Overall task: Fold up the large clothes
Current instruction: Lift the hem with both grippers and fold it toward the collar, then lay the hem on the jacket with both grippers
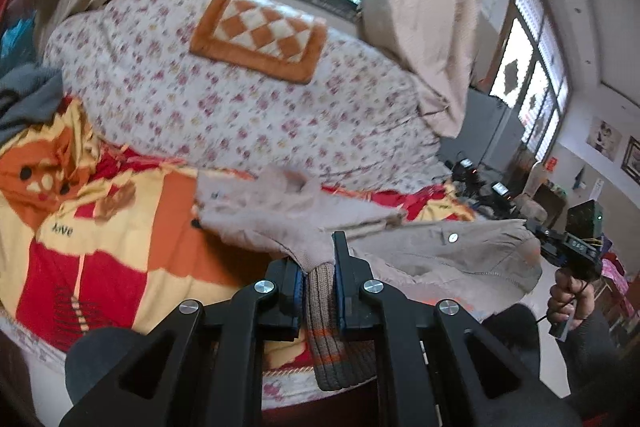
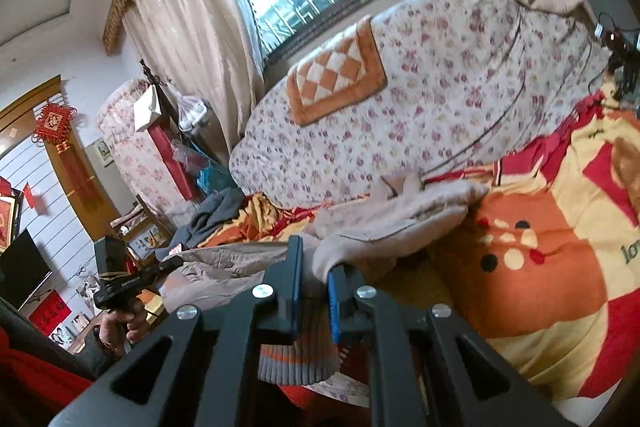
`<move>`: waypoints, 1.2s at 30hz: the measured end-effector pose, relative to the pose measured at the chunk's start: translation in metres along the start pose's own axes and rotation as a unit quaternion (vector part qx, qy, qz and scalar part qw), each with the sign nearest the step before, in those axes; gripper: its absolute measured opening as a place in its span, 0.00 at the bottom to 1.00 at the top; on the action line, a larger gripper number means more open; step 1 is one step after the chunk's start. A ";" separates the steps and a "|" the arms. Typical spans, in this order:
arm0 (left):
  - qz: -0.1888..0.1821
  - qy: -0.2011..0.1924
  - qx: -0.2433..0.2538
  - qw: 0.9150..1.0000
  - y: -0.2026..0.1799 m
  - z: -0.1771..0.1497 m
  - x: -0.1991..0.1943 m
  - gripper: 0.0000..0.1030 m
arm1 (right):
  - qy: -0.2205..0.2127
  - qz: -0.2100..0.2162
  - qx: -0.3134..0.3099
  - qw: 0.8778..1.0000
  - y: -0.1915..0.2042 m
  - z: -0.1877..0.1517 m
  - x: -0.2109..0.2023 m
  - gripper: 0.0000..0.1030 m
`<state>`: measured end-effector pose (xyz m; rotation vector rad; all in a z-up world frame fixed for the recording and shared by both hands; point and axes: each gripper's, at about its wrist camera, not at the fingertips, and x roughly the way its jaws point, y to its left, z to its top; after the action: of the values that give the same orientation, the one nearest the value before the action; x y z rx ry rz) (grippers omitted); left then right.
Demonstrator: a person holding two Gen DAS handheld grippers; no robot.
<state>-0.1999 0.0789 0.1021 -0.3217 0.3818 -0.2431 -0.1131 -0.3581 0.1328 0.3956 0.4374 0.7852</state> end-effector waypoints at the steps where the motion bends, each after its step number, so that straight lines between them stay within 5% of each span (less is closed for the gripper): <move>1: 0.002 -0.006 0.003 1.000 -0.001 0.004 0.001 0.00 | -0.004 -0.006 -0.004 1.000 0.000 0.005 -0.001 0.10; 7: 0.065 0.026 -0.013 0.997 0.017 0.037 0.071 0.00 | 0.002 -0.059 0.004 0.998 -0.030 0.035 0.048 0.10; 16: 0.155 0.084 -0.013 0.984 0.080 0.090 0.230 0.00 | 0.027 -0.169 0.018 0.985 -0.100 0.079 0.201 0.10; 23: 0.206 0.132 0.014 0.970 0.120 0.084 0.334 0.02 | 0.042 -0.255 0.040 0.965 -0.166 0.075 0.302 0.10; 29: 0.251 0.161 0.021 0.954 0.147 0.064 0.394 0.07 | 0.085 -0.286 0.049 0.953 -0.214 0.057 0.361 0.10; 36: 0.251 0.208 0.037 0.945 0.165 0.044 0.428 0.11 | 0.120 -0.282 0.063 0.950 -0.242 0.043 0.389 0.12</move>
<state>0.2306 0.1178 -0.0562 -0.0869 0.8545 0.1823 0.2950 -0.2315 -0.0390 0.2728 0.7894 0.2463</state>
